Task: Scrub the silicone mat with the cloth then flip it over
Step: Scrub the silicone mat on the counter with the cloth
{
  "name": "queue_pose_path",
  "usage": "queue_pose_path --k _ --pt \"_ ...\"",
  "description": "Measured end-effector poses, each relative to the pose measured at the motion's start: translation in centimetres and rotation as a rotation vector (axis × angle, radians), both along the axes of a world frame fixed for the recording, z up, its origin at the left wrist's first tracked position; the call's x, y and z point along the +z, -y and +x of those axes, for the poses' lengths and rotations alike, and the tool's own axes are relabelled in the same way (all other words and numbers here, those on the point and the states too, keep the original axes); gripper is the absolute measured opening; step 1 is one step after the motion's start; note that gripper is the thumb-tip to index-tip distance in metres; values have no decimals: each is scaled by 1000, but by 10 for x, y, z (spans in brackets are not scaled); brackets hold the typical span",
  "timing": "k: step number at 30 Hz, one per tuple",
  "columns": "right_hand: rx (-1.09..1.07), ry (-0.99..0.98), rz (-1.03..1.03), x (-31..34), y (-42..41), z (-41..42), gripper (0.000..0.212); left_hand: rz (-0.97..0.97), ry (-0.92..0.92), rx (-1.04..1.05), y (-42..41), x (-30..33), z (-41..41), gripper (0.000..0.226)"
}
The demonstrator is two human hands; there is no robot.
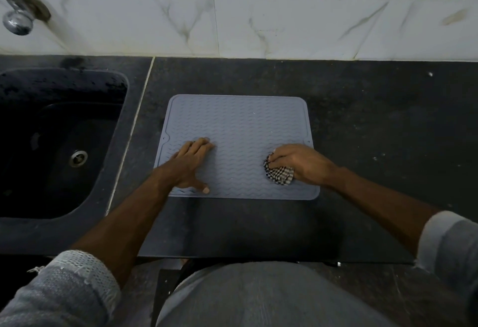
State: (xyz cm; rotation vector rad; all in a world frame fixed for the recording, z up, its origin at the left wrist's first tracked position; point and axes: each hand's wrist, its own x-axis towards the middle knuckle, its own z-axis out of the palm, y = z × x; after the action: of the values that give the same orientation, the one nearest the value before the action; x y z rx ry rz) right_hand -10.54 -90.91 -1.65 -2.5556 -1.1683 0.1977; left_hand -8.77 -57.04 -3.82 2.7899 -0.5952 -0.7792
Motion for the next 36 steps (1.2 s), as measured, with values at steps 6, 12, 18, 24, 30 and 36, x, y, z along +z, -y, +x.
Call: queue_pose_path --k 6,12,18,24,30,36 --pt "-38 -18 9 -4 0 -1 39 21 -27 19 4 2 0 125" --pt "-49 -75 23 -1 -2 -1 37 -64 117 63 27 10 -11 108" --pt "-60 -54 -16 14 -23 14 38 -11 75 13 52 16 -15 113" --pt "25 27 -49 1 -43 0 34 13 54 14 54 17 -14 115" --pt "-19 -32 -2 7 22 -13 36 24 66 9 54 13 -13 114" --pt "-96 -69 33 9 -1 -5 32 78 55 7 62 17 -9 116"
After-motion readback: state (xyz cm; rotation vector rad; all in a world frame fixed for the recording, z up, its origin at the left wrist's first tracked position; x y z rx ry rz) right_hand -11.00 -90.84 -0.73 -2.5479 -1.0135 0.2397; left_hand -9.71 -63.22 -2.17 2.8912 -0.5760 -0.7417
